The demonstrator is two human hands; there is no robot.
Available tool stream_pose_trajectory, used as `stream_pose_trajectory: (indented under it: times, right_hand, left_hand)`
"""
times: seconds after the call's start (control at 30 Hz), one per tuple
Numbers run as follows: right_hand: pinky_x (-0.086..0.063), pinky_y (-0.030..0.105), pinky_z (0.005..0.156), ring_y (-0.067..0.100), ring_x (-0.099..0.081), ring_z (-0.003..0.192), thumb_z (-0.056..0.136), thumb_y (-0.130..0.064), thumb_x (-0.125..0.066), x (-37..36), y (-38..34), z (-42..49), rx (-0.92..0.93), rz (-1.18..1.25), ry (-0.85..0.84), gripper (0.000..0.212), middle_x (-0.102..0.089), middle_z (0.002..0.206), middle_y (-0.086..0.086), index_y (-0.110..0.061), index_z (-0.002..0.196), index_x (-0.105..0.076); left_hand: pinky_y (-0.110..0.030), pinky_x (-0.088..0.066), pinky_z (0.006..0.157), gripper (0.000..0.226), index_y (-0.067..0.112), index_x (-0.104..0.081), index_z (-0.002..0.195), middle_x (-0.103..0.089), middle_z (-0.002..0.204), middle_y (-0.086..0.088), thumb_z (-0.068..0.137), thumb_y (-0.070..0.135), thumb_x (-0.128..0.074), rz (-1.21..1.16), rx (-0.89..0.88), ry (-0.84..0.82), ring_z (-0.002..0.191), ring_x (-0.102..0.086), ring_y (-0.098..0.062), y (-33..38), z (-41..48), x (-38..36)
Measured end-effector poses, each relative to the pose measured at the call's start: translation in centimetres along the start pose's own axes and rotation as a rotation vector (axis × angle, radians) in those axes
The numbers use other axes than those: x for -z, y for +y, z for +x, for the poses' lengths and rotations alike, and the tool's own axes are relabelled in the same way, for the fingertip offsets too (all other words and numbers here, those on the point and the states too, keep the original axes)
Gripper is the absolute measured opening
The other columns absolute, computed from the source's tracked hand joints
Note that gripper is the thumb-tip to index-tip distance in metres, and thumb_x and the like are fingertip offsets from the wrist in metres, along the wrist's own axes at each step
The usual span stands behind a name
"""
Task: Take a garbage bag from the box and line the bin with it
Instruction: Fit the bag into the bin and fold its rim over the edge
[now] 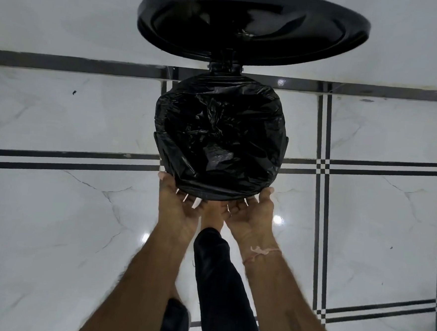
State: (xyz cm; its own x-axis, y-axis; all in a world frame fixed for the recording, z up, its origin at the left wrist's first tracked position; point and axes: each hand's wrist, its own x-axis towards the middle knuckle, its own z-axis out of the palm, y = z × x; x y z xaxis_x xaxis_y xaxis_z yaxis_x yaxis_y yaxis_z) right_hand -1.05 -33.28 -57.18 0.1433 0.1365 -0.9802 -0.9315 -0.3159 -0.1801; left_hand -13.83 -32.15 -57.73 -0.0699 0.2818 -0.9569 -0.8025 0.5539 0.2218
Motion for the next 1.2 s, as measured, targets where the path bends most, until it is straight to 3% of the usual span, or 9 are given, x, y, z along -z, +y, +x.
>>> stream_pose_trajectory:
  times: [0.07, 0.13, 0.23, 0.4, 0.53, 0.73, 0.93, 1.07, 1.2]
  right_hand:
    - [-0.061, 0.035, 0.067, 0.021, -0.066, 0.098, 0.104, -0.056, -0.047, 0.4, 0.7, -0.2, 0.143, -0.153, 0.060, 0.053, -0.066, 0.124, 0.009, -0.011, 0.127, -0.062]
    - [-0.057, 0.039, 0.087, 0.020, -0.063, 0.100, 0.106, -0.044, -0.049, 1.0, 1.1, -0.4, 0.679, -0.518, 0.194, 0.029, -0.065, 0.121, 0.008, -0.018, 0.114, -0.059]
    - [-0.054, 0.032, 0.088, 0.022, -0.064, 0.100, 0.107, -0.026, -0.054, -1.3, 0.3, -0.6, 1.241, -0.944, -0.332, 0.017, -0.067, 0.107, 0.008, -0.013, 0.112, -0.063]
    - [-0.048, 0.034, 0.078, 0.015, -0.062, 0.090, 0.108, -0.051, -0.036, -10.0, -1.1, 4.4, 0.414, -1.406, -0.430, 0.043, -0.071, 0.100, -0.001, -0.022, 0.110, -0.069]
    - [-0.038, 0.032, 0.072, 0.012, -0.052, 0.076, 0.107, -0.047, -0.037, -12.4, -1.0, 9.8, 0.154, -1.452, -0.286, 0.038, -0.062, 0.086, -0.006, -0.026, 0.089, -0.064]
    - [-0.038, 0.026, 0.058, 0.016, -0.056, 0.069, 0.105, -0.027, -0.039, -13.2, -1.0, 13.9, 0.146, -1.420, -0.204, 0.033, -0.061, 0.080, 0.001, -0.019, 0.082, -0.061]
    - [-0.044, 0.020, 0.056, 0.010, -0.057, 0.075, 0.107, -0.015, -0.039, -11.1, -1.3, 13.2, 0.223, -1.443, -0.245, 0.034, -0.063, 0.089, -0.002, -0.007, 0.125, -0.067]
    - [-0.045, 0.008, 0.081, 0.004, -0.064, 0.089, 0.099, -0.007, -0.055, -8.8, -2.4, 8.9, 0.815, -1.609, -0.416, 0.020, -0.071, 0.092, -0.009, -0.014, 0.099, -0.074]
    - [-0.047, 0.021, 0.092, 0.014, -0.068, 0.108, 0.098, -0.021, -0.062, -12.8, -3.0, 9.9, 0.771, -1.793, -0.481, 0.016, -0.077, 0.112, -0.003, -0.023, 0.103, -0.076]
  left_hand:
    - [-0.039, -0.060, 0.077, 0.057, 0.019, -0.062, 0.134, -0.069, 0.129, -0.009, 0.098, 0.061, -0.048, -0.002, -0.028, -0.011, 0.110, -0.069, -0.022, 0.0, -0.2, 0.4]
    - [-0.035, -0.061, 0.073, 0.057, 0.018, -0.061, 0.136, -0.071, 0.128, -0.008, 0.099, 0.058, -0.047, -0.008, -0.060, -0.022, 0.106, -0.072, -0.020, 0.0, 0.1, 0.6]
    - [-0.035, -0.060, 0.079, 0.050, 0.019, -0.065, 0.130, -0.075, 0.119, -0.004, 0.101, 0.055, -0.045, 0.003, -0.078, -0.039, 0.099, -0.074, -0.017, -0.2, 0.3, 0.6]
    - [-0.037, -0.059, 0.090, 0.043, 0.020, -0.068, 0.121, -0.077, 0.113, -0.003, 0.103, 0.050, -0.042, -0.033, -0.081, -0.084, 0.105, -0.072, -0.018, -0.4, 0.6, 0.7]
    - [-0.035, -0.061, 0.087, 0.043, 0.021, -0.069, 0.115, -0.077, 0.116, -0.002, 0.102, 0.051, -0.042, -0.056, -0.079, -0.113, 0.108, -0.072, -0.019, -0.7, 1.2, 1.1]
    - [-0.034, -0.062, 0.085, 0.052, 0.017, -0.063, 0.131, -0.074, 0.124, -0.002, 0.098, 0.052, -0.043, -0.065, -0.117, -0.137, 0.115, -0.071, -0.019, -1.2, 2.0, 1.6]
    - [-0.034, -0.062, 0.082, 0.061, 0.017, -0.058, 0.141, -0.071, 0.129, -0.002, 0.095, 0.054, -0.046, -0.055, -0.134, -0.122, 0.117, -0.069, -0.020, -1.0, 1.8, 1.5]
    - [-0.033, -0.063, 0.078, 0.055, 0.017, -0.059, 0.139, -0.072, 0.127, -0.002, 0.101, 0.052, -0.041, -0.050, -0.121, -0.091, 0.117, -0.069, -0.020, -0.8, 1.3, 1.0]
    - [-0.033, -0.063, 0.077, 0.054, 0.019, -0.059, 0.140, -0.073, 0.126, 0.000, 0.101, 0.054, -0.042, -0.046, -0.129, -0.058, 0.113, -0.071, -0.018, -0.9, 1.4, 0.9]
